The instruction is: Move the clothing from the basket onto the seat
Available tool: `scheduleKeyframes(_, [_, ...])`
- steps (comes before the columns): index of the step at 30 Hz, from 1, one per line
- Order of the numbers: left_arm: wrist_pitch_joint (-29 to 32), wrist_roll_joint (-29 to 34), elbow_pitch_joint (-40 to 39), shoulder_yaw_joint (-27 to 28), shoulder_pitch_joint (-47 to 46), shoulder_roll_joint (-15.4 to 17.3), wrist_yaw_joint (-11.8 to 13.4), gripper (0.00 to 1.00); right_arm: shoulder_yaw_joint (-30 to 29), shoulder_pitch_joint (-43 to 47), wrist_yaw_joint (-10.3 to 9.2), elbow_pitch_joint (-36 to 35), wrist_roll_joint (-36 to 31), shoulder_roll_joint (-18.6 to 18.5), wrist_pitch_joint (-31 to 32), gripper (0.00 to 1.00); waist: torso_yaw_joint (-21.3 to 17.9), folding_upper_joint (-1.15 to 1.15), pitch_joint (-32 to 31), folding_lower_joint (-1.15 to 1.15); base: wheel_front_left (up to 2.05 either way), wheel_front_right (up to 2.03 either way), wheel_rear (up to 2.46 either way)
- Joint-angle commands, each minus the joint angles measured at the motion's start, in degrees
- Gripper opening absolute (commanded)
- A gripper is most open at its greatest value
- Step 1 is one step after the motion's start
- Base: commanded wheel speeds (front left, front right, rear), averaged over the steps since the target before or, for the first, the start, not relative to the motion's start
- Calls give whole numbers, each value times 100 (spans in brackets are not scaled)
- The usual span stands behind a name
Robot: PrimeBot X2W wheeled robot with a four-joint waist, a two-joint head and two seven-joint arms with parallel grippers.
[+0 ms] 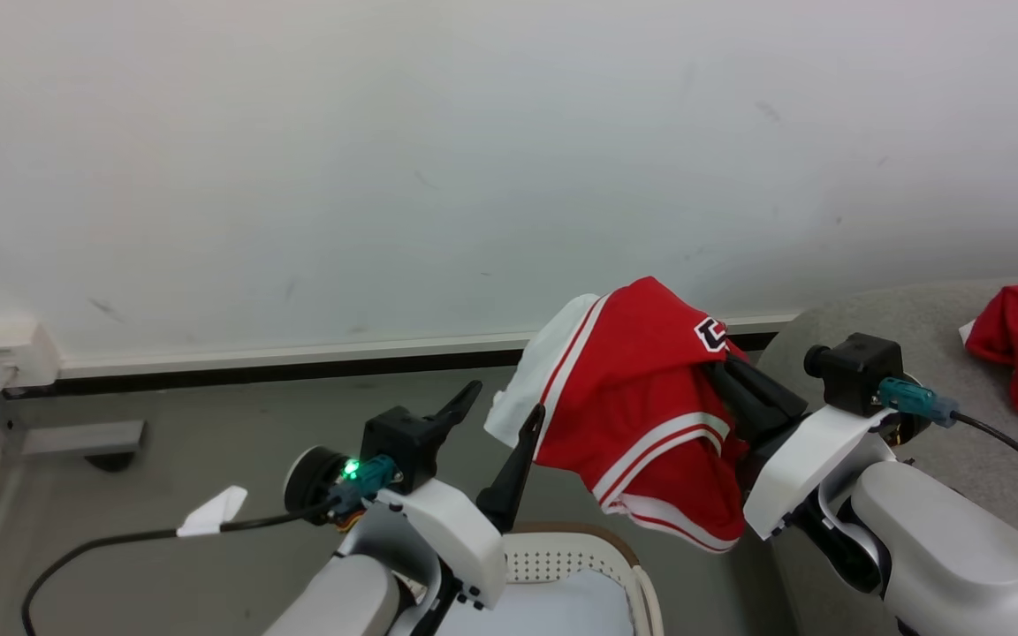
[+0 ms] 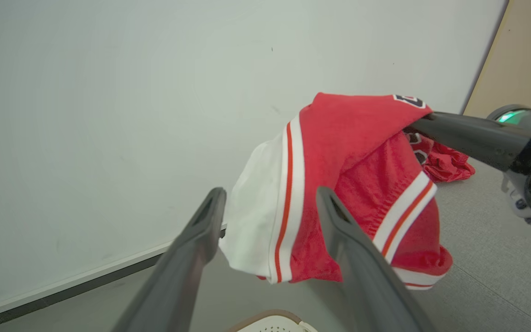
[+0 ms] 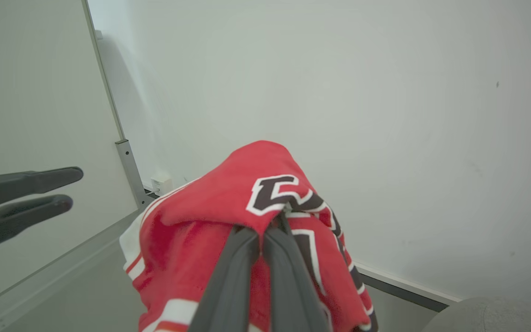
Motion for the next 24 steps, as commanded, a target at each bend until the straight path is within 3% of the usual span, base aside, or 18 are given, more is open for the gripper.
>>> scheduleKeyframes(1, [-23,-42,12,-5,42,38,2,100,-61,102,-15,-49,-44,-54,-28,0,-111,0,13,0,0,0,0])
scheduleKeyframes(11, [-17,-81,-41,-64,37,27,-2,100,-336,139,-14,-208,-154,-209,-28,0,-578,0,33,0,0,0,0])
scheduleKeyframes(24, [-28,-101,-164,-199,53,-47,31,100,-663,262,-14,-355,-233,-482,-26,0,-1570,0,97,0,0,0,0])
